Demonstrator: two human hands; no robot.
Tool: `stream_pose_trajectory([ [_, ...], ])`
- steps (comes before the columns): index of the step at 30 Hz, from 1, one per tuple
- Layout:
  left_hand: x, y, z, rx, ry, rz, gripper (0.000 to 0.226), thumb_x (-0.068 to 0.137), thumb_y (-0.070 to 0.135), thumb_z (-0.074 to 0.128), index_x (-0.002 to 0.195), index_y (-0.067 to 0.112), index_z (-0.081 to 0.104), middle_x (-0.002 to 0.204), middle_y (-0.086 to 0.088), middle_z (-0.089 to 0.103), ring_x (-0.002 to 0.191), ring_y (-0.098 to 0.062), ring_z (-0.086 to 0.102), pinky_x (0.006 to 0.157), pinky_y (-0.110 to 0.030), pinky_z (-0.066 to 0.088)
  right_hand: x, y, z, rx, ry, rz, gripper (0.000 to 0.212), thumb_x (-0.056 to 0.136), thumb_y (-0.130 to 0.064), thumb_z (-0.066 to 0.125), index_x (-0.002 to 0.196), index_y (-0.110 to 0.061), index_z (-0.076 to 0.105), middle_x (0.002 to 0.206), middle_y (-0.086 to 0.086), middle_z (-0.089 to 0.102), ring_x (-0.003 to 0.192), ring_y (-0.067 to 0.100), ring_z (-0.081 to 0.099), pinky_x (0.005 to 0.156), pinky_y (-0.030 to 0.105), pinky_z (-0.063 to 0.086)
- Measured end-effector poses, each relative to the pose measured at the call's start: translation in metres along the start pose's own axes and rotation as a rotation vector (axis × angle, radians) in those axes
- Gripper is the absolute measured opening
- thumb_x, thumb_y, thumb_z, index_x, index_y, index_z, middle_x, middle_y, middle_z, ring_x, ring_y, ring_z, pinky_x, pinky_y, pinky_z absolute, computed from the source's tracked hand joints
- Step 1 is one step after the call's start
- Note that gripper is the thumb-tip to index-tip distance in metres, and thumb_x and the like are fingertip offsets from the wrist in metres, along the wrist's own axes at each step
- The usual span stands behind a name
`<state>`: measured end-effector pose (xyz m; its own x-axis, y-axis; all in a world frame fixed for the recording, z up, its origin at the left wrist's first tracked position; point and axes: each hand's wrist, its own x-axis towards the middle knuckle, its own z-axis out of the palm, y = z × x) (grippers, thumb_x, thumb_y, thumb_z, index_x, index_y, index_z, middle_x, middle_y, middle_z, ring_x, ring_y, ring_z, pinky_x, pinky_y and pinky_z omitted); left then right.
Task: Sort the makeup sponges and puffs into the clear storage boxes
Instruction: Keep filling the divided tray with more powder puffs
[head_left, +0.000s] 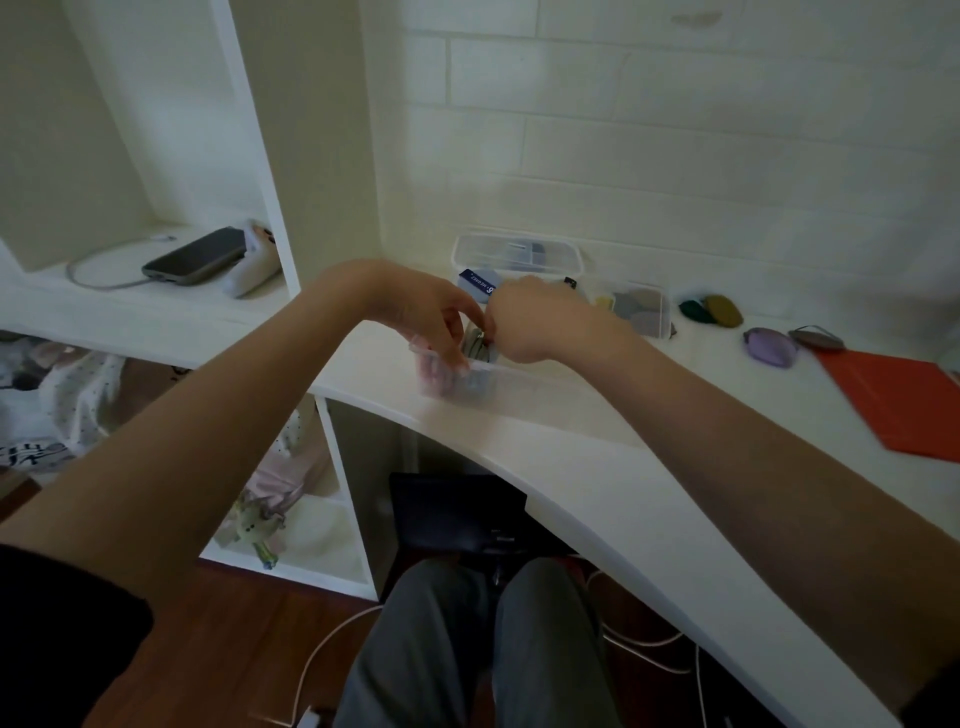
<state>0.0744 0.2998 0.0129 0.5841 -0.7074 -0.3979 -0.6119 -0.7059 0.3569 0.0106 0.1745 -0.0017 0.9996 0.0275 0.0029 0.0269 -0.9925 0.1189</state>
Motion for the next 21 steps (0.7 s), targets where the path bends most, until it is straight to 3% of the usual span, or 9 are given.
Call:
stream_pose_trajectory([
  [5, 0.003, -0.001, 0.0, 0.038, 0.001, 0.007, 0.069, 0.078, 0.034, 0.073, 0.139, 0.028, 0.04, 0.087, 0.013, 0.059, 0.081, -0.004, 0.055, 0.082, -0.025, 0.041, 0.002, 0.011, -0.007, 0.048, 0.149, 0.052, 0.024, 0.091, -0.017, 0.049, 0.106, -0.017, 0.068, 0.107, 0.005, 0.065, 0.092, 0.024, 0.059, 0.073, 0.032, 0.044],
  [10, 0.007, -0.001, 0.002, 0.046, 0.031, 0.002, 0.065, 0.076, 0.04, 0.074, 0.134, 0.03, 0.046, 0.085, 0.015, 0.057, 0.081, -0.003, 0.055, 0.079, -0.026, 0.042, -0.004, 0.007, 0.007, 0.12, -0.036, 0.013, 0.033, 0.091, -0.008, 0.043, 0.113, -0.014, 0.067, 0.118, 0.01, 0.057, 0.1, 0.027, 0.058, 0.082, 0.037, 0.05],
  [15, 0.006, -0.002, 0.005, 0.024, 0.054, 0.007, 0.067, 0.076, 0.041, 0.074, 0.136, 0.03, 0.045, 0.084, 0.016, 0.057, 0.081, -0.005, 0.055, 0.081, -0.026, 0.04, -0.007, 0.011, 0.007, 0.194, 0.032, -0.003, 0.038, 0.091, -0.004, 0.039, 0.113, -0.019, 0.067, 0.12, 0.008, 0.057, 0.103, 0.027, 0.058, 0.083, 0.038, 0.049],
  [18, 0.006, -0.001, 0.008, 0.04, 0.067, -0.004, 0.067, 0.076, 0.042, 0.074, 0.136, 0.03, 0.045, 0.087, 0.016, 0.056, 0.09, -0.012, 0.055, 0.085, -0.027, 0.04, -0.013, 0.01, 0.016, 0.128, 0.131, 0.017, 0.037, 0.092, -0.006, 0.04, 0.114, -0.021, 0.065, 0.118, 0.007, 0.055, 0.103, 0.027, 0.056, 0.078, 0.037, 0.046],
  [21, 0.005, 0.001, 0.008, 0.054, 0.074, -0.015, 0.07, 0.074, 0.047, 0.074, 0.136, 0.03, 0.046, 0.089, 0.017, 0.056, 0.093, -0.012, 0.055, 0.086, -0.027, 0.04, -0.011, 0.009, 0.018, 0.089, 0.116, 0.007, 0.037, 0.091, -0.007, 0.04, 0.116, -0.02, 0.065, 0.118, 0.009, 0.056, 0.103, 0.028, 0.056, 0.08, 0.039, 0.049],
])
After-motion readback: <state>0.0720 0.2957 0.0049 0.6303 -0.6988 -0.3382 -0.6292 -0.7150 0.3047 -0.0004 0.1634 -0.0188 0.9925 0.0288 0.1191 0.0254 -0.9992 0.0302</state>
